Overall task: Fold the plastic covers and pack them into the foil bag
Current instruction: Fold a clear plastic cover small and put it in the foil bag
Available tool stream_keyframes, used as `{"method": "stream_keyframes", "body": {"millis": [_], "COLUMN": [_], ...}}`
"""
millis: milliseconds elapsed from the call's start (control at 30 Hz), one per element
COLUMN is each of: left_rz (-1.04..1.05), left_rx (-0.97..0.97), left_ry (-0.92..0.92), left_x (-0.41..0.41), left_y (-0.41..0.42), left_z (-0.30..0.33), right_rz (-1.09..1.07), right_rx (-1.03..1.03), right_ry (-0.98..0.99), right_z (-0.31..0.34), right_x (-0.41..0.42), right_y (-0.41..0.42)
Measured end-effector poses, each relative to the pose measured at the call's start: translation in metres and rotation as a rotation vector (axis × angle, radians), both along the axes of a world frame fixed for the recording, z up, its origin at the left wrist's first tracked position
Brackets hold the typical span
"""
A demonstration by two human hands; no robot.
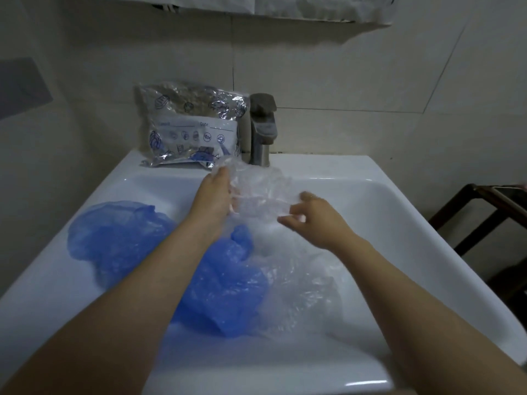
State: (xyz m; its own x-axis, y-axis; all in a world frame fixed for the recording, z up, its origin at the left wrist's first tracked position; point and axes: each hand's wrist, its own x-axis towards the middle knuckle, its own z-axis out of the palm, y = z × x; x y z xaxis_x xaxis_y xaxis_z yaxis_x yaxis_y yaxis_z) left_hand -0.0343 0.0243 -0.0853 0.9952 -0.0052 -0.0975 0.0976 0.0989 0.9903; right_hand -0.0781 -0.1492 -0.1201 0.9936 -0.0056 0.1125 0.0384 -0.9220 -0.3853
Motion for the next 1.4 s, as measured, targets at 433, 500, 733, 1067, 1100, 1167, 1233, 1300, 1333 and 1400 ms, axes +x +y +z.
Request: {"method": "stream_keyframes", "body": {"millis": [433, 500, 733, 1067, 1100, 1167, 1233, 1300, 1333, 1400], "left_rz": [-0.122, -0.146, 0.032, -0.874, -0.909, -0.872, -0.751, -0.637, -0.591, -0.54], "left_rx": [0.368, 0.61, 0.92, 0.478, 0.598, 1.044, 1.457, 1.626, 1.653, 1.664], "left_ry": [-0.716, -0.83, -0.801, -0.377, -0.355, -0.325, -0.301, -0.349, -0.384, -0.474], "left_x": [-0.016, -0.024, -0.013, -0.014, -0.012, -0.007, -0.005, -0.005, -0.005, -0.007], "left_y": [-0.002, -0.009, -0.008, 0.013, 0.015, 0.02, 0.021, 0.017, 0.015, 0.013], "left_z": [-0.006, -0.011, -0.025, -0.001, 0.0, -0.001, -0.007, -0.011, -0.011, -0.01], "right_rz": [-0.123, -0.135, -0.087, 0.001, 0.012, 0.021, 0.027, 0.02, -0.012, -0.105], "right_rx": [0.289, 0.338, 0.267, -0.192, -0.151, -0.016, 0.143, 0.29, 0.31, 0.193], "right_ry": [-0.326, -0.35, -0.328, -0.148, -0.153, -0.158, -0.185, -0.204, -0.18, -0.132], "right_z": [0.02, 0.017, 0.025, 0.015, 0.015, 0.018, 0.021, 0.022, 0.02, 0.014], "right_x": [-0.012, -0.009, -0.016, -0.007, -0.008, -0.011, -0.015, -0.018, -0.017, -0.014], "right_y": [0.01, 0.012, 0.014, -0.011, -0.008, -0.002, 0.005, 0.017, 0.023, 0.03]}}
